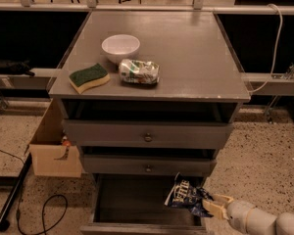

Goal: Place blue chip bag into bottom drawer

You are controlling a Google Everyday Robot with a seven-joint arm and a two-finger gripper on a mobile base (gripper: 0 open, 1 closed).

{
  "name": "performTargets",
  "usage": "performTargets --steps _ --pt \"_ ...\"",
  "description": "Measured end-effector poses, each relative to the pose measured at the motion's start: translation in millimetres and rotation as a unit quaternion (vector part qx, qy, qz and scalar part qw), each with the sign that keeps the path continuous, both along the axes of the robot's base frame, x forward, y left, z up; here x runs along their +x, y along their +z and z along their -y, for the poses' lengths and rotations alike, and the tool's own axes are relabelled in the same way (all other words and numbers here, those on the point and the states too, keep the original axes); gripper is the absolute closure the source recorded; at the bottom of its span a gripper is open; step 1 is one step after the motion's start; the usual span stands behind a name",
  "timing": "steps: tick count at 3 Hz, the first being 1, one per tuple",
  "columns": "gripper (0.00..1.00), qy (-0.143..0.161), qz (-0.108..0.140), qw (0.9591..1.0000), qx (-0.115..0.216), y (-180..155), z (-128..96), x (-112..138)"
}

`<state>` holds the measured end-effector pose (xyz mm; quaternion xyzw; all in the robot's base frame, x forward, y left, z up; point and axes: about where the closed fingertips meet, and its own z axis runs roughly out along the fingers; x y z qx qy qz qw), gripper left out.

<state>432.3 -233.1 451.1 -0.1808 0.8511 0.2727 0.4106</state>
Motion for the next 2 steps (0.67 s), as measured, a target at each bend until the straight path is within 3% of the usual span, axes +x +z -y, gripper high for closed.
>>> performTargets --steps 1,2 --pt "1.00 0.013 -0.021 0.9994 -0.024 -18.3 -13.8 8.4" --pt "1.00 0.030 -0.054 0.9960 -0.064 -58.2 -33.8 23.7"
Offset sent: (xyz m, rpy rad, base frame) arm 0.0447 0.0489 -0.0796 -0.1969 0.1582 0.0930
